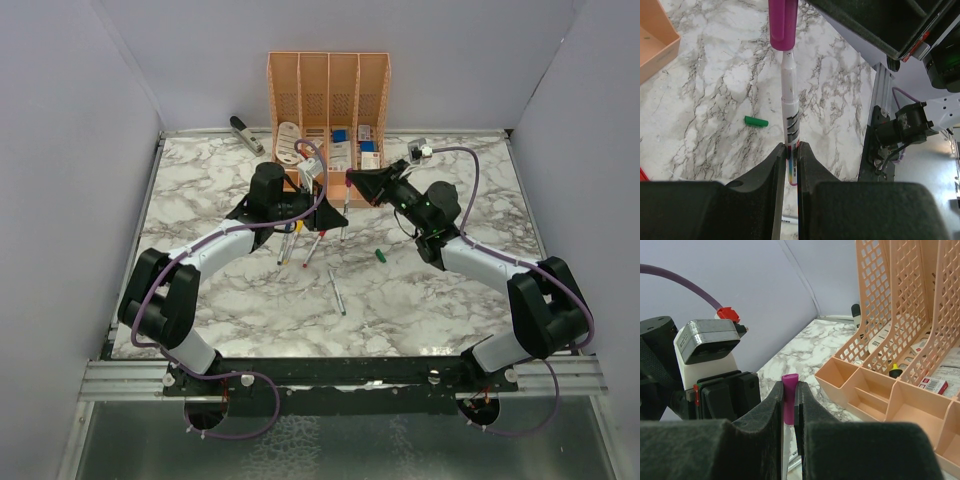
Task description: Insert the pens into the pen caps
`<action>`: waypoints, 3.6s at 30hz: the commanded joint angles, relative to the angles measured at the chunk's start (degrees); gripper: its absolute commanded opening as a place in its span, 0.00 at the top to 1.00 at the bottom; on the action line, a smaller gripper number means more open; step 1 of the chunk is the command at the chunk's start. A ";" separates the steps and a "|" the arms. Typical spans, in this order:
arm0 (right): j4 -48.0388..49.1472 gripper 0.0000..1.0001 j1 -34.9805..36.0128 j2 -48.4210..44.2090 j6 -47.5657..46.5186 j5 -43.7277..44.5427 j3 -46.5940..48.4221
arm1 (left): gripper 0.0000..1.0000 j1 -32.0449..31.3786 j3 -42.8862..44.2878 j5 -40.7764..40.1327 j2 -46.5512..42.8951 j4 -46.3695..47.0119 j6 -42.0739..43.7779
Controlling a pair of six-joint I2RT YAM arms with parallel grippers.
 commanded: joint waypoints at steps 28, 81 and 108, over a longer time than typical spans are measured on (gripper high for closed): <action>-15.99 0.99 0.97 3.89 -2.32 -8.88 2.10 | 1.00 1.75 4.53 -8.92 -0.16 10.44 -2.59; -43.13 0.69 5.71 -1.27 -20.40 34.45 16.45 | 1.00 6.48 11.47 -43.18 6.22 -46.66 18.86; -67.33 0.66 4.66 8.69 -13.40 34.37 17.47 | 0.76 10.92 11.72 -39.04 16.48 -46.19 19.52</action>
